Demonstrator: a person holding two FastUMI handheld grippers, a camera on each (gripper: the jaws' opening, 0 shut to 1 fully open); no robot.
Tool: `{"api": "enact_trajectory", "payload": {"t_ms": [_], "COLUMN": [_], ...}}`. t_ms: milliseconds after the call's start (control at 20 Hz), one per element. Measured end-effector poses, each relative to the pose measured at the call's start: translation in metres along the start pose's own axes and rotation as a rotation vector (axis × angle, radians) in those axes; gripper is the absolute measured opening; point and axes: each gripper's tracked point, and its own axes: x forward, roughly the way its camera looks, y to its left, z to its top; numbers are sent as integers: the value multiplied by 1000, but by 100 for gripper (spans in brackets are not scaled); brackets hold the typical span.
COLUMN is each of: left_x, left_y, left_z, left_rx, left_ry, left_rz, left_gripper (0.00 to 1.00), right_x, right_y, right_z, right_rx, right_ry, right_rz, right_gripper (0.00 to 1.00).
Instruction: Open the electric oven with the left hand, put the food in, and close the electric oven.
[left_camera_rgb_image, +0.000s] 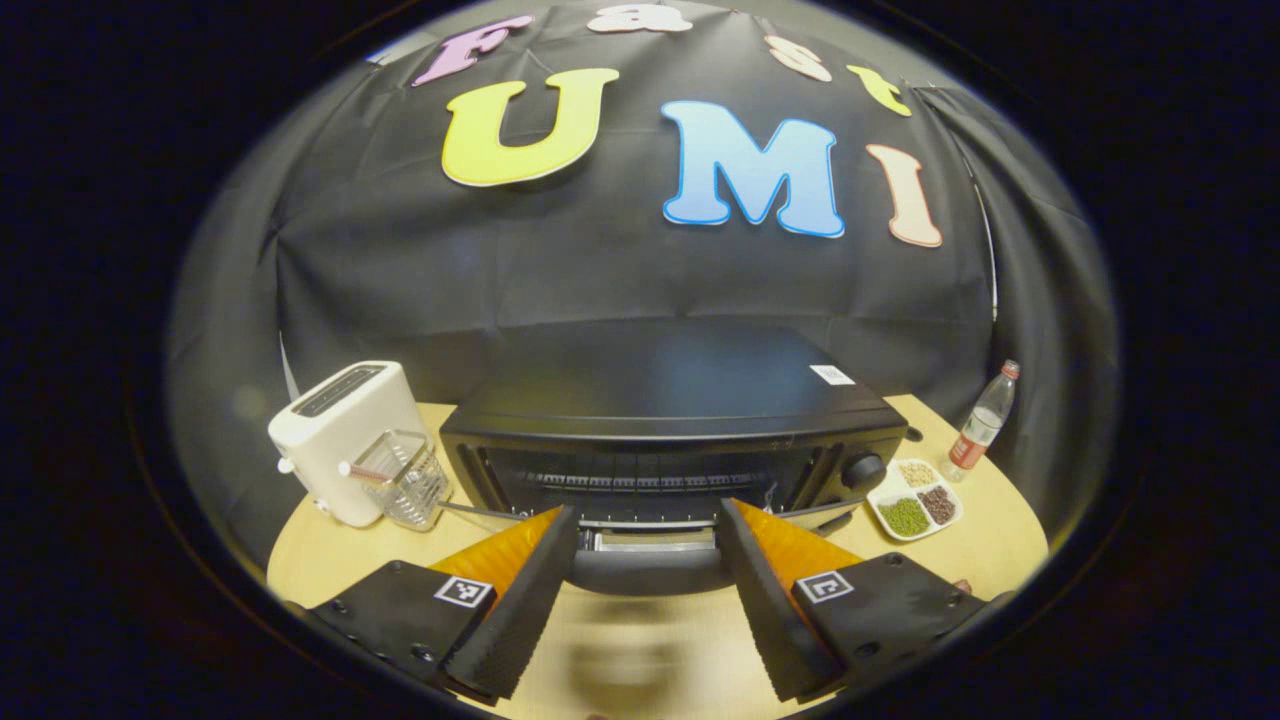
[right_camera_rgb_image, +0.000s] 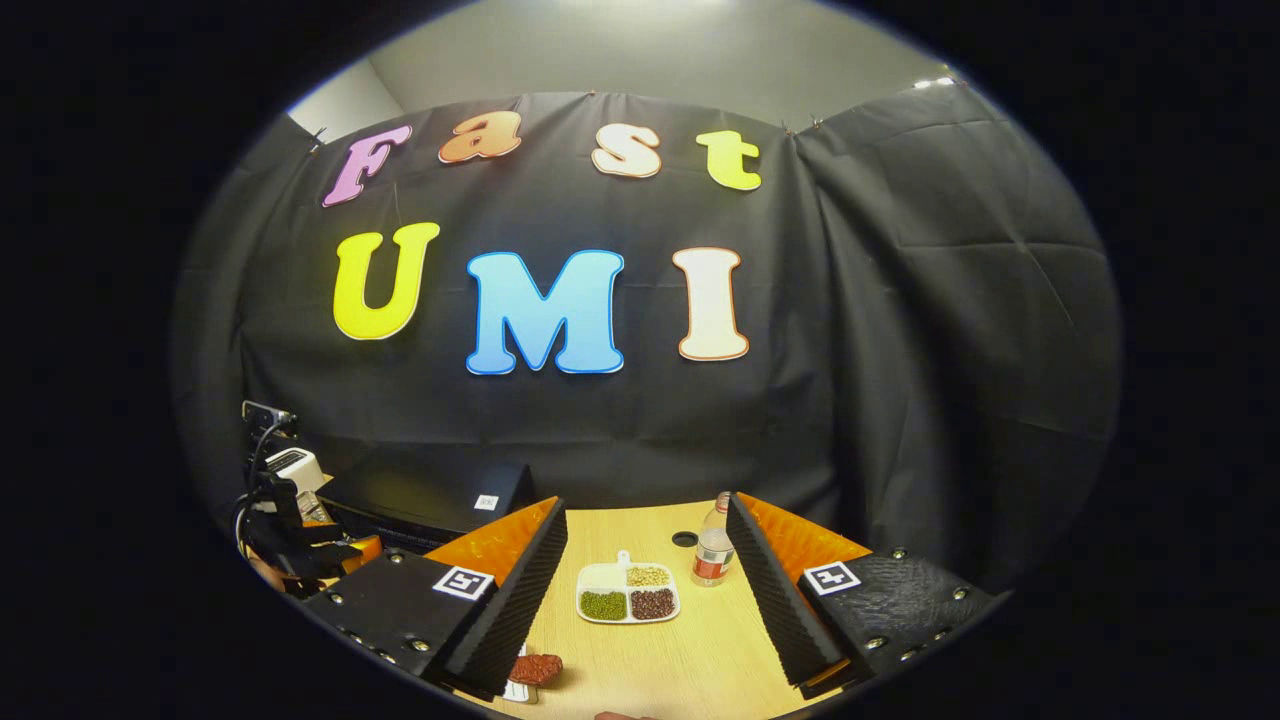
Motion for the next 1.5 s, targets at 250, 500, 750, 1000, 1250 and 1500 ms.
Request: {"api": "enact_trajectory", "payload": {"t_ms": [250, 500, 750, 1000, 1250, 1500], "left_x": [-12, -22, -30, -33, -46, -53], "left_y": [-1, -2, -4, -4, 5, 15], "left_z": [-20, -42, -69, -94, -100, -71], "left_rx": [-20, -32, -11, 44, 30, -44], "left_ry": [28, 65, 95, 133, 129, 68], "left_rz": [-6, -16, -13, -27, -20, -3], "left_gripper": [97, 95, 97, 97, 94, 94], "right_x": [-8, -15, -22, -27, -27, -23], "right_y": [3, 5, 8, 11, 17, 23], "right_z": [0, -3, -4, -8, -24, -38], "right_rx": [-9, -17, -42, -54, -72, -58], "right_ry": [-4, 9, 12, 26, 62, 110], "right_rz": [12, 20, 31, 48, 72, 95], "right_gripper": [97, 97, 97, 96, 96, 96]}}
